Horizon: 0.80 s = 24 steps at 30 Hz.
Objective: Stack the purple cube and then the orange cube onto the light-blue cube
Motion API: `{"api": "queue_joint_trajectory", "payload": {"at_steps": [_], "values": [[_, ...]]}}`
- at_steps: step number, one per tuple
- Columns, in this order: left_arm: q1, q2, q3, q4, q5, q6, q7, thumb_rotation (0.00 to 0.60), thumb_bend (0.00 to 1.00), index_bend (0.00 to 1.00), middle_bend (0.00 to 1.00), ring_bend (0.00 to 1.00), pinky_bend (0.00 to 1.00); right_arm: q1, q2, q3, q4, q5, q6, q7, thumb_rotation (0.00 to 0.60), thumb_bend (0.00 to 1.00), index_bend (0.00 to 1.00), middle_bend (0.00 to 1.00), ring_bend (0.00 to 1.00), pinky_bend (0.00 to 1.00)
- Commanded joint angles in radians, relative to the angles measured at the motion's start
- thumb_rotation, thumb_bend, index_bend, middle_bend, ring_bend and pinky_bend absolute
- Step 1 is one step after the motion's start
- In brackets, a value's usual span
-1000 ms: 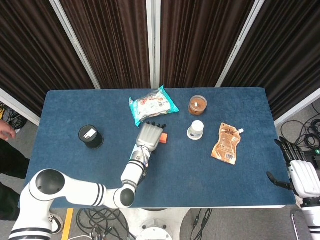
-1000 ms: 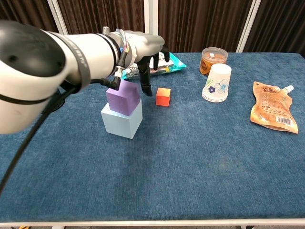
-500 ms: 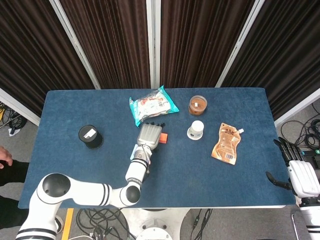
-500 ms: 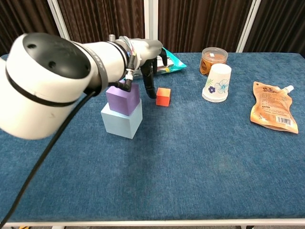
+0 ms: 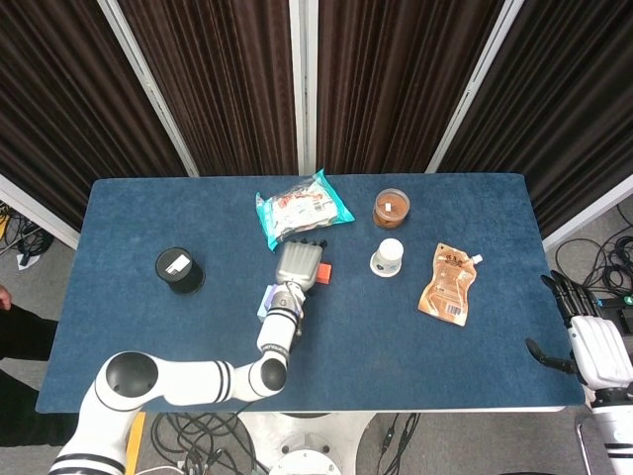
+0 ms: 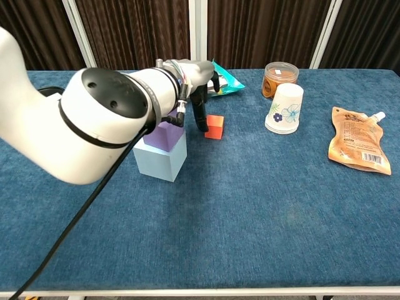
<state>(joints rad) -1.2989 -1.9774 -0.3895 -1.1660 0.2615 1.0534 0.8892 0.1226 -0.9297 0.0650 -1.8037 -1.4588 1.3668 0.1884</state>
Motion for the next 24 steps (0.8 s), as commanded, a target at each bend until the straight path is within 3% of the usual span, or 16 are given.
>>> {"api": "queue_joint_trajectory", "payload": {"at_steps": [1,12,24], "values": [[-0.001,-0.033,-0.004,0.066,0.008,-0.033,-0.001,0.6,0.13,0.28,0.43,0.27,0.29,0.0,0.0,0.001,0.001,0.001,0.0,0.001,0.6,0.18,0.0,0.0,0.0,0.0],[-0.019,-0.093,-0.044,0.146,0.044,-0.075,-0.005,0.6,0.14,0.3,0.45,0.28,0.29,0.005,0.007,0.01,0.004,0.019,-0.01,0.021,0.6,0.18,0.0,0.0,0.0,0.0],[-0.021,-0.139,-0.021,0.223,0.127,-0.093,0.013,0.6,0.16,0.31,0.46,0.29,0.29,0.008,0.013,0.01,0.004,0.018,-0.016,0.034,0.6,0.18,0.0,0.0,0.0,0.0]]}}
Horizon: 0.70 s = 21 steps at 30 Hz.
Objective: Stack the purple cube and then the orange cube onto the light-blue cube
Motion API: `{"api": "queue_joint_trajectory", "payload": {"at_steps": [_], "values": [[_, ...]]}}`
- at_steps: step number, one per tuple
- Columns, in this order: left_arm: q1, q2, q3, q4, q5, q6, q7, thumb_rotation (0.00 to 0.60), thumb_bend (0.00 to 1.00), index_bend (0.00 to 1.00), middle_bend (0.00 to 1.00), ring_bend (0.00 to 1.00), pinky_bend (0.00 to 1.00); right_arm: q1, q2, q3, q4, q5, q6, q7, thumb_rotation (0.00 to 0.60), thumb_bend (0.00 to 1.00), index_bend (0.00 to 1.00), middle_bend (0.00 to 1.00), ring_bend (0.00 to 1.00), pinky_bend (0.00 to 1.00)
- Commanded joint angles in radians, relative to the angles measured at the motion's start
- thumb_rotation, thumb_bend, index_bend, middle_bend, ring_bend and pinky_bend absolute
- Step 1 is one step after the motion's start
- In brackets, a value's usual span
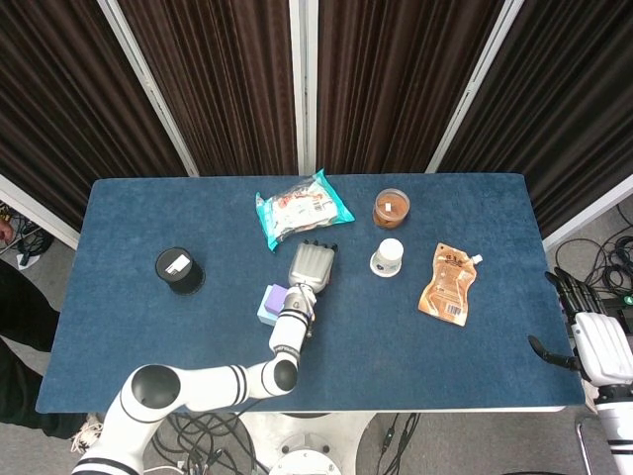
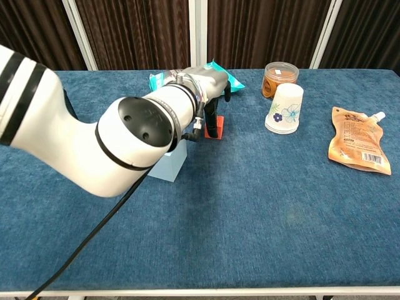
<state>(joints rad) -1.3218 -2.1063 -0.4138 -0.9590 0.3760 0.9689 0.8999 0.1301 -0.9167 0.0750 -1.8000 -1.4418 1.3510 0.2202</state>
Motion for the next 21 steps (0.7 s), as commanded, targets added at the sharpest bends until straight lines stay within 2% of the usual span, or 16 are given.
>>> {"api": "queue_joint_trajectory", "payload": {"at_steps": [1,12,17,21], "values": [[0.003,-0.013,0.003,0.022,0.015,-0.011,0.002,0.6,0.16,0.32,0.47,0.29,0.29,0.0,0.0,0.0,0.001,0.001,-0.001,0.003,0.6,0.18,0.0,0.0,0.0,0.0],[0.009,-0.048,-0.004,0.075,0.063,-0.026,0.009,0.6,0.19,0.37,0.52,0.32,0.3,-0.001,0.004,0.001,0.004,0.001,0.0,0.014,0.6,0.18,0.0,0.0,0.0,0.0],[0.014,-0.076,-0.012,0.119,0.137,-0.004,-0.052,0.6,0.22,0.43,0.58,0.37,0.33,-0.002,0.004,0.0,0.006,0.0,0.0,0.017,0.6,0.18,0.0,0.0,0.0,0.0],[0.023,-0.089,-0.016,0.144,0.151,-0.024,-0.058,0.6,0.22,0.44,0.59,0.37,0.34,-0.003,0.003,0.001,0.007,0.002,0.002,0.017,0.6,0.18,0.0,0.0,0.0,0.0]]}}
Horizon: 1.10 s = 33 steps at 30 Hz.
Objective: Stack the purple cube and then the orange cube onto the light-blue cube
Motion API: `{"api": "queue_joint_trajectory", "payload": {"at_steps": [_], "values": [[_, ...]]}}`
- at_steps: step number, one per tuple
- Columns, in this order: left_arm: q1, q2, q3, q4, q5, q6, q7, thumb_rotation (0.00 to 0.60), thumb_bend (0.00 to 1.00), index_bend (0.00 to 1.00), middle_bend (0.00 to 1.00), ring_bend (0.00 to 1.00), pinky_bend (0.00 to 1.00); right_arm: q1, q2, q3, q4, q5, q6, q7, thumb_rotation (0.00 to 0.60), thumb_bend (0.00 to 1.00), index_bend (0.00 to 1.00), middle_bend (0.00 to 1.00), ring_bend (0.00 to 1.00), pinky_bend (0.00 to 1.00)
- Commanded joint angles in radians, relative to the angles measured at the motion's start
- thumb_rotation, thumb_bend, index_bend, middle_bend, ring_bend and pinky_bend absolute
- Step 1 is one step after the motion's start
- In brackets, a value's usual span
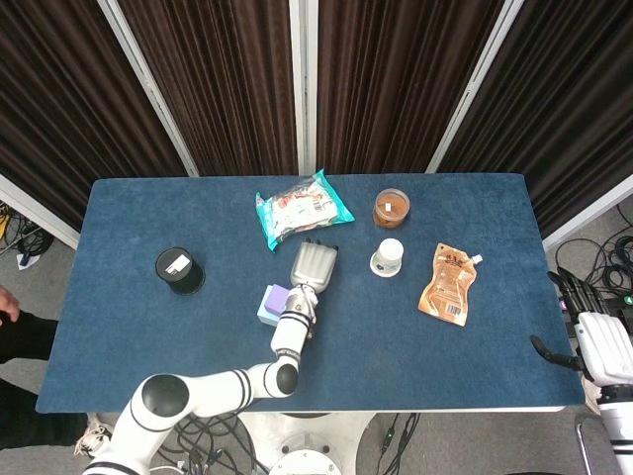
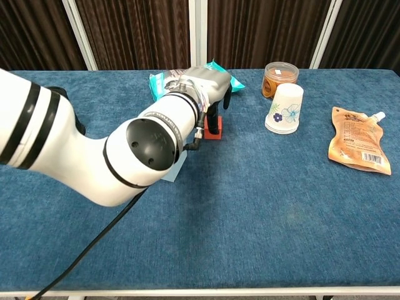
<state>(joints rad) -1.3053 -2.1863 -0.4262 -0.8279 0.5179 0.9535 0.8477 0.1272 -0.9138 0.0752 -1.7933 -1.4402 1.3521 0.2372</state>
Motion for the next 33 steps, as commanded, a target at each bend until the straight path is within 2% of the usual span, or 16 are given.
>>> {"api": "queue_joint_trajectory", "payload": {"at_steps": [1,10,19,33], "values": [[0.01,-0.013,-0.005,0.017,0.011,-0.014,-0.007,0.6,0.22,0.44,0.59,0.37,0.34,0.0,0.0,0.001,0.0,0.001,0.0,0.001,0.6,0.18,0.0,0.0,0.0,0.0],[0.024,-0.028,-0.021,0.052,0.054,-0.027,-0.034,0.6,0.23,0.45,0.6,0.38,0.34,0.002,0.003,0.002,0.001,0.005,-0.006,0.006,0.6,0.18,0.0,0.0,0.0,0.0],[0.039,-0.043,-0.024,0.078,0.103,-0.037,-0.054,0.6,0.26,0.5,0.66,0.4,0.36,0.002,0.004,0.002,0.001,0.006,-0.007,0.011,0.6,0.18,0.0,0.0,0.0,0.0],[0.058,-0.029,-0.049,0.044,0.133,-0.036,-0.053,0.6,0.28,0.51,0.66,0.41,0.37,0.005,0.005,0.004,-0.001,0.011,-0.014,0.007,0.6,0.18,0.0,0.0,0.0,0.0]]}}
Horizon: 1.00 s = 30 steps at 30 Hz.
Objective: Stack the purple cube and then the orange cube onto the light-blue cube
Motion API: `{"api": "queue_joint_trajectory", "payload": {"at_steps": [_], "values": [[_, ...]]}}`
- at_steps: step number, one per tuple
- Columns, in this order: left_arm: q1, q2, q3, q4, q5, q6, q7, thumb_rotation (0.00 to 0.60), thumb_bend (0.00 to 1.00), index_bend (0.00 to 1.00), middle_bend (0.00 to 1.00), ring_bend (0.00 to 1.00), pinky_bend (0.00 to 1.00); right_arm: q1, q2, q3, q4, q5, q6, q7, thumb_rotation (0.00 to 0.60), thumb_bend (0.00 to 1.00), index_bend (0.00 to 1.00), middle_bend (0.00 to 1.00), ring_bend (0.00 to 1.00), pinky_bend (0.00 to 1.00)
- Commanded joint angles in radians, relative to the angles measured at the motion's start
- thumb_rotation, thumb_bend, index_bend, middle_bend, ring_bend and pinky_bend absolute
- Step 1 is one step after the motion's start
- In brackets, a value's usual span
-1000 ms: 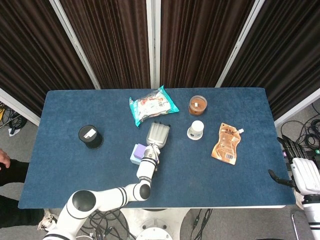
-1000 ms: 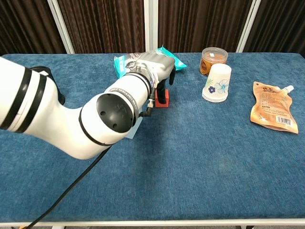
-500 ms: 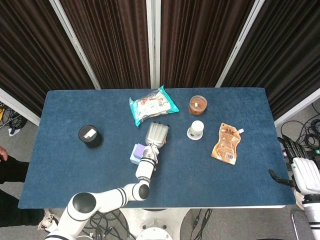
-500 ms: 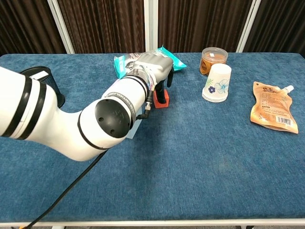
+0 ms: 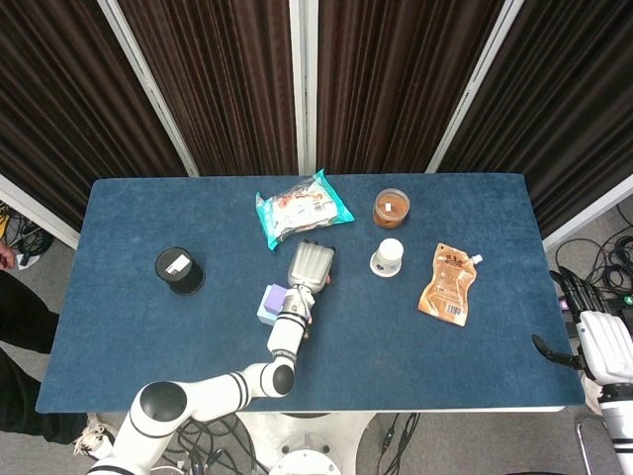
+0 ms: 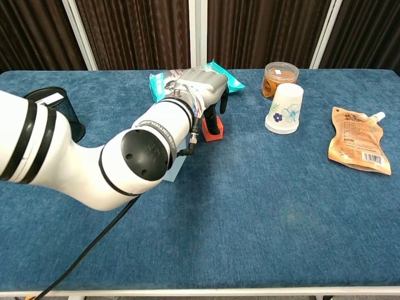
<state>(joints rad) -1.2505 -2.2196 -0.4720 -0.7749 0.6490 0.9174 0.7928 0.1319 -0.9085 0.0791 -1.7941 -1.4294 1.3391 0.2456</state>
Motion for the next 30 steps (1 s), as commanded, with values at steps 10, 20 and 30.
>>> {"api": "queue_joint_trajectory", "payload": {"at_steps": [10,20,30], "values": [[0.02,0.061,-0.024,-0.133,-0.016,0.03,0.049,0.6,0.28,0.51,0.66,0.41,0.37,0.002,-0.005,0.0,0.002,0.003,-0.003,-0.008,0.6,0.18,0.0,0.0,0.0,0.0],[-0.008,0.181,-0.093,-0.429,-0.105,0.16,0.203,0.6,0.28,0.51,0.66,0.41,0.37,-0.004,-0.009,-0.004,-0.006,-0.011,0.013,-0.026,0.6,0.18,0.0,0.0,0.0,0.0],[0.007,0.369,-0.102,-0.783,-0.126,0.301,0.311,0.6,0.28,0.51,0.66,0.42,0.37,-0.005,-0.011,-0.007,-0.009,-0.016,0.015,-0.037,0.6,0.18,0.0,0.0,0.0,0.0]]}}
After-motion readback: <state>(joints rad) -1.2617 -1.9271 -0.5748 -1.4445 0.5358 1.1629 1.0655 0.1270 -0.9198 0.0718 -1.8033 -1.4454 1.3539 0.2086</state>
